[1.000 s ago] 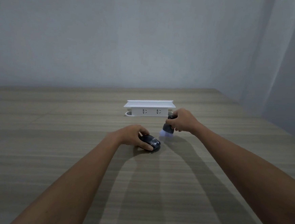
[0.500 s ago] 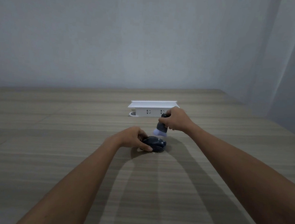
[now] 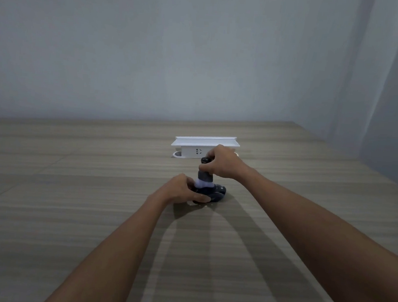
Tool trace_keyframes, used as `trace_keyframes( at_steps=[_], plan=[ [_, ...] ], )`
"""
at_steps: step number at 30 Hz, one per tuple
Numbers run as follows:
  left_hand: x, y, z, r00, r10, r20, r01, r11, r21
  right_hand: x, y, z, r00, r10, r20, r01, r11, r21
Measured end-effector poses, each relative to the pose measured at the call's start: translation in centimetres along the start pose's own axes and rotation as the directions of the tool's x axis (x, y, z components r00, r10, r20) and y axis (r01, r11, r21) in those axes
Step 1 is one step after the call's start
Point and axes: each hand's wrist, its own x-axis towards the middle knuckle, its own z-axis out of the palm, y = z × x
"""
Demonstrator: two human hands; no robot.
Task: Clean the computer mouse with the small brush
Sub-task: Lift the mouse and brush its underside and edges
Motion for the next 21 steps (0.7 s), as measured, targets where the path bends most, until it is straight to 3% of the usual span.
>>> trace_keyframes(
  at_steps=[8,13,17,21],
  plan=[
    [0.5,0.1,0.4,0.994,-0.091,-0.058,0.092,0.996,0.018,0.0,-0.6,-0.7,0.999,0.04,-0.019,-0.043,0.987,-0.156],
    [0.6,0.2,0.5,0.998,-0.055,-0.037,0.055,0.998,0.017,0.7,-1.6,0.2,0.997,0.068,0.031,-0.065,0.994,-0.088],
    [0.5,0.0,0.7,0.996,-0.06,-0.073,0.063,0.997,0.038,0.5,-1.3,-0.1,0.997,0.081,-0.001,-0.08,0.988,-0.129],
    [0.5,0.0,0.9,0.994,-0.073,-0.085,0.077,0.996,0.048,0.1,-0.2,-0.7,0.995,0.09,-0.029,-0.095,0.959,-0.267]
  ],
)
